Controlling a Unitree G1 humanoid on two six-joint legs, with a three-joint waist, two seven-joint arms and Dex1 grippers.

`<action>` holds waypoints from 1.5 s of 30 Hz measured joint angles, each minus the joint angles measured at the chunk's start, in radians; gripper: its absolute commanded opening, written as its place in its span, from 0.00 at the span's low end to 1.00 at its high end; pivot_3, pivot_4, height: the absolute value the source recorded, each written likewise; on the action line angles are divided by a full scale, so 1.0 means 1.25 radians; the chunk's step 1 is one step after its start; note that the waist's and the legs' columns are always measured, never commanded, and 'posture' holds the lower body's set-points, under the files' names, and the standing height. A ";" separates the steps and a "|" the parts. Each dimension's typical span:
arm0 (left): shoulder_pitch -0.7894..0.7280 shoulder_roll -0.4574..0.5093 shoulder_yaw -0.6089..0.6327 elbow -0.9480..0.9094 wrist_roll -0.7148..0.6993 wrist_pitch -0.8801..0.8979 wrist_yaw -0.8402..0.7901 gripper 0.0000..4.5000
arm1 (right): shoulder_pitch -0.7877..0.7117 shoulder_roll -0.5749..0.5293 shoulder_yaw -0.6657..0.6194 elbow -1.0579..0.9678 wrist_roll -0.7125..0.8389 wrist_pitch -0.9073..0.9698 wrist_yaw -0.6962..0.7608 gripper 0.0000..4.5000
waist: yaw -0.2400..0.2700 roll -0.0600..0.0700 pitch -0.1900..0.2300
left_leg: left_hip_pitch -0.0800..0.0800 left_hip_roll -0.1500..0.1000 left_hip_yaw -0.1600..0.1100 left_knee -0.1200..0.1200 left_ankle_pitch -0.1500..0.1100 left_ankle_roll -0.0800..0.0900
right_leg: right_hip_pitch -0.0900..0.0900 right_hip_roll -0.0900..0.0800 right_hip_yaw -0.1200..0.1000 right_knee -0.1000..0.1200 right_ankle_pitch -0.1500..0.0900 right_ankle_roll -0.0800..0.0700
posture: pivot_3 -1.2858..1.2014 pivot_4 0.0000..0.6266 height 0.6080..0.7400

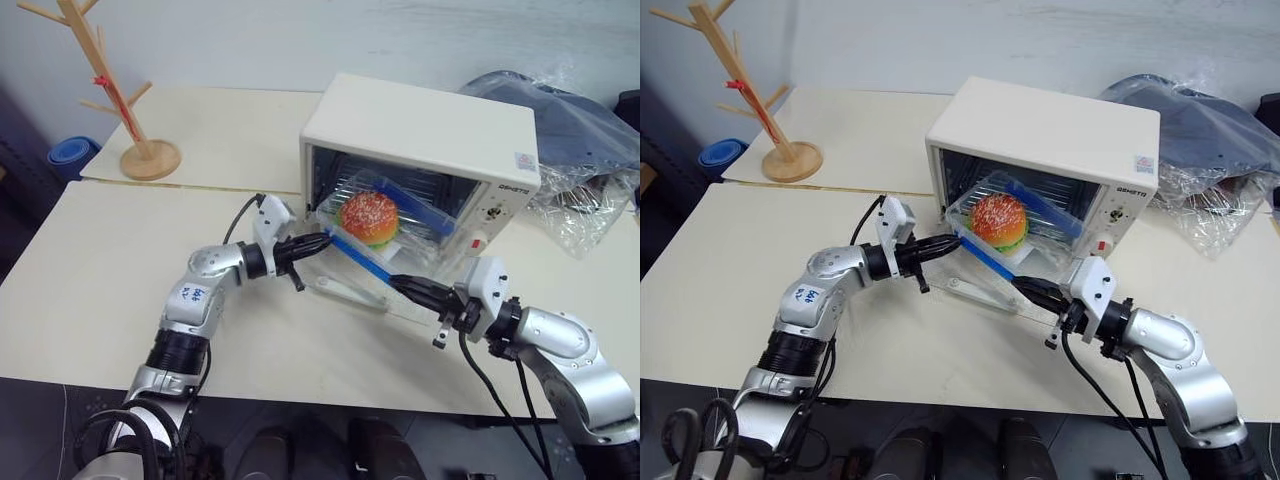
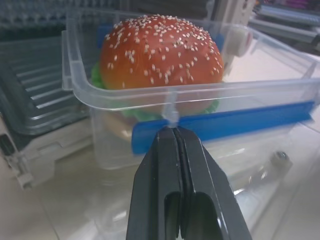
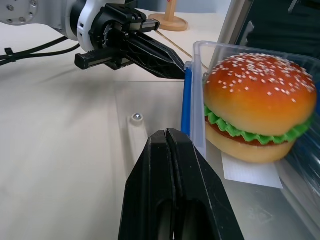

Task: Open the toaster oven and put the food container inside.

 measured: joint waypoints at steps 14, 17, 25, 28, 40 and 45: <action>0.055 0.038 0.001 -0.015 0.017 -0.010 -0.005 0.00 | 0.075 -0.041 -0.105 -0.027 0.148 0.033 0.114 0.01 | 0.001 0.000 0.000 | -0.001 0.000 -0.001 -0.001 0.000 0.001 | 0.000 0.000 0.000 0.000 0.000 0.000 | 0.52 0.24 1.00; 0.061 0.051 0.003 -0.026 0.017 -0.010 -0.009 0.00 | 0.108 -0.078 -0.192 -0.027 0.185 0.067 0.120 0.01 | 0.001 0.000 0.000 | -0.001 0.000 -0.001 -0.001 -0.001 0.001 | 0.000 0.000 0.000 -0.003 0.000 0.000 | 0.52 0.24 1.00; 0.064 0.066 0.012 -0.039 0.012 -0.010 -0.025 0.00 | 0.037 -0.083 -0.207 0.113 0.038 0.015 0.050 0.01 | -0.006 0.000 0.000 | 0.000 0.001 0.000 -0.002 0.000 0.001 | 0.000 0.000 0.001 -0.003 0.000 0.000 | 0.52 0.24 1.00; 0.061 0.060 0.008 -0.038 0.012 -0.010 -0.030 0.00 | -0.031 -0.044 -0.149 0.145 -0.009 -0.005 0.024 0.01 | -0.008 0.000 0.000 | 0.000 0.001 0.000 -0.002 0.000 0.000 | -0.001 0.000 0.001 -0.002 0.000 0.000 | 0.52 0.24 1.00; 0.059 0.045 -0.001 -0.041 0.014 -0.010 -0.030 0.00 | -0.195 0.007 -0.088 0.317 -0.131 -0.077 -0.035 0.01 | -0.021 0.001 0.000 | 0.000 0.001 0.001 -0.003 0.002 -0.003 | -0.001 0.000 0.001 -0.002 0.000 0.000 | 0.52 0.24 1.00; 0.058 0.032 -0.009 -0.040 0.016 -0.010 -0.028 0.00 | -0.190 -0.013 -0.098 0.298 -0.111 -0.070 -0.003 0.01 | -0.019 0.001 0.000 | -0.001 0.001 0.001 -0.003 0.002 -0.002 | -0.001 0.000 0.001 -0.002 0.000 0.000 | 0.52 0.24 1.00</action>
